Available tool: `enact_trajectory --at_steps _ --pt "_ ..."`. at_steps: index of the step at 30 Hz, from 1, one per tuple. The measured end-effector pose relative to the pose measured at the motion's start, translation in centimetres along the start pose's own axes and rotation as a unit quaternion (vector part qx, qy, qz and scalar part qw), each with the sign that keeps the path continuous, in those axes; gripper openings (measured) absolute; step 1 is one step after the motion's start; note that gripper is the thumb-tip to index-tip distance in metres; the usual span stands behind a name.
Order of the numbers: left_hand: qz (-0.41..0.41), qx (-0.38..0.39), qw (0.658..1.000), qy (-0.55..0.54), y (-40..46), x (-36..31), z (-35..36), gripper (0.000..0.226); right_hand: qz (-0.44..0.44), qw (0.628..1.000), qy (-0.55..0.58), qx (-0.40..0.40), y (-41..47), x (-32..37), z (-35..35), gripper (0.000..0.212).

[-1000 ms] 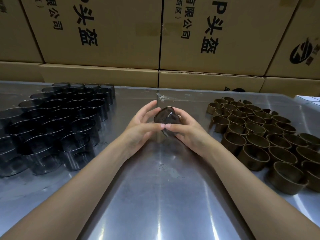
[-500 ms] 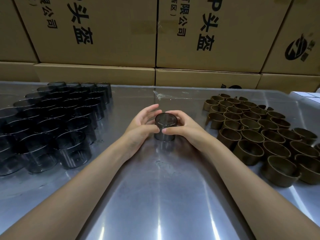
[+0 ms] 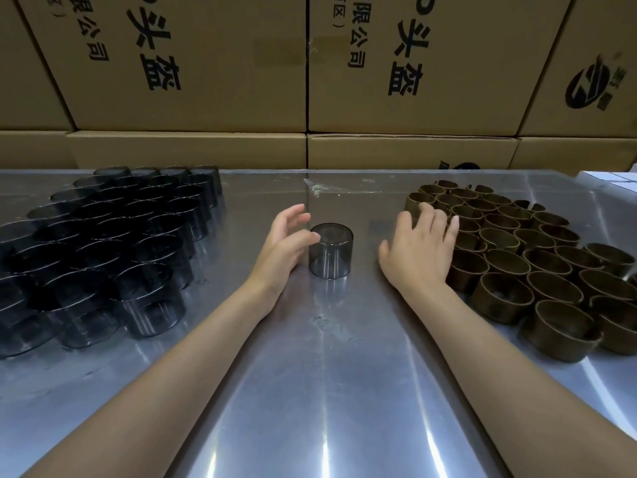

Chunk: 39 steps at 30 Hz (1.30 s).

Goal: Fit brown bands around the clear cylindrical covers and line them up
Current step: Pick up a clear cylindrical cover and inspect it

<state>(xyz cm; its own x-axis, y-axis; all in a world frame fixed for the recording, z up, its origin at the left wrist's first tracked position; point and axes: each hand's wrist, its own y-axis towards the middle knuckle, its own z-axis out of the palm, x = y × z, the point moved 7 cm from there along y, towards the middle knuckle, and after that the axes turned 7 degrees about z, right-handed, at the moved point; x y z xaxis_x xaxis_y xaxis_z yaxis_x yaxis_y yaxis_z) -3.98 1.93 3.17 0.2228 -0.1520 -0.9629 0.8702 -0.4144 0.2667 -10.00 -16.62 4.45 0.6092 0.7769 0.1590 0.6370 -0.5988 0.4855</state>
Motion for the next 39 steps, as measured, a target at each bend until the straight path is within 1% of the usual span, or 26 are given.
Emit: enact_trajectory --at_steps 2,4,6,8,11,13,15,17,19,21,24,27,29,32,35,39 --pt "0.002 0.004 1.0 0.003 0.0 -0.1 0.0 0.069 0.028 0.996 -0.069 0.047 0.0 -0.3 0.9 0.042" --pt "0.004 0.004 1.0 0.016 0.0 -0.1 0.0 0.066 0.025 0.995 -0.085 0.048 0.0 -0.2 0.7 0.038" --pt "0.018 -0.006 0.999 0.046 0.0 -0.1 -0.2 0.061 -0.01 0.999 -0.048 0.008 0.1 0.2 -0.1 0.029" --pt "0.042 -0.044 0.995 0.078 0.1 -0.2 -0.7 0.051 -0.06 0.997 0.032 -0.027 0.1 1.0 -1.0 0.028" --pt "0.08 -0.117 0.984 0.109 0.1 -0.8 -1.7 0.042 -0.127 0.972 0.17 -0.099 -0.9 2.7 -3.5 0.023" --pt "0.104 -0.127 0.979 0.117 0.1 -1.2 -1.6 0.038 -0.152 0.958 0.197 -0.141 -1.8 3.8 -4.6 0.022" --pt "0.122 -0.105 0.978 0.136 0.0 -1.3 -1.0 0.034 -0.176 0.96 0.177 -0.124 -2.4 4.9 -4.0 0.025" --pt "0.132 -0.086 0.975 0.157 0.1 -1.3 -0.5 0.031 -0.193 0.964 0.171 -0.071 -2.4 5.4 -2.8 0.028" --pt "0.124 -0.072 0.977 0.159 0.3 -1.0 -0.4 0.03 -0.181 0.961 0.209 -0.027 -2.1 5.1 -1.9 0.029" --pt "0.1 -0.057 0.981 0.157 0.7 -0.5 -0.4 0.029 -0.153 0.96 0.234 -0.008 -1.8 4.5 -1.2 0.029" --pt "0.084 -0.056 0.983 0.153 1.0 0.1 -0.5 0.028 -0.133 0.971 0.197 -0.015 -1.4 4.0 -1.0 0.034" --pt "0.078 -0.057 0.985 0.144 1.2 0.4 -0.6 0.027 -0.103 0.984 0.148 0.013 -1.0 3.3 -0.4 0.042" --pt "0.076 -0.057 0.986 0.14 1.2 0.5 -0.6 0.026 -0.083 0.988 0.124 0.029 -0.8 2.8 -0.1 0.038" --pt "0.074 -0.059 0.986 0.137 1.3 0.6 -0.7 0.025 -0.075 0.992 0.103 0.002 -0.5 2.5 -0.7 0.032" --pt "0.076 -0.061 0.986 0.136 1.3 0.5 -0.7 0.026 -0.074 0.986 0.152 -0.008 -0.4 2.1 -1.0 0.029" --pt "0.075 -0.062 0.985 0.139 1.2 0.3 -0.7 0.028 -0.082 0.966 0.246 -0.006 -0.5 1.9 -1.3 0.017"
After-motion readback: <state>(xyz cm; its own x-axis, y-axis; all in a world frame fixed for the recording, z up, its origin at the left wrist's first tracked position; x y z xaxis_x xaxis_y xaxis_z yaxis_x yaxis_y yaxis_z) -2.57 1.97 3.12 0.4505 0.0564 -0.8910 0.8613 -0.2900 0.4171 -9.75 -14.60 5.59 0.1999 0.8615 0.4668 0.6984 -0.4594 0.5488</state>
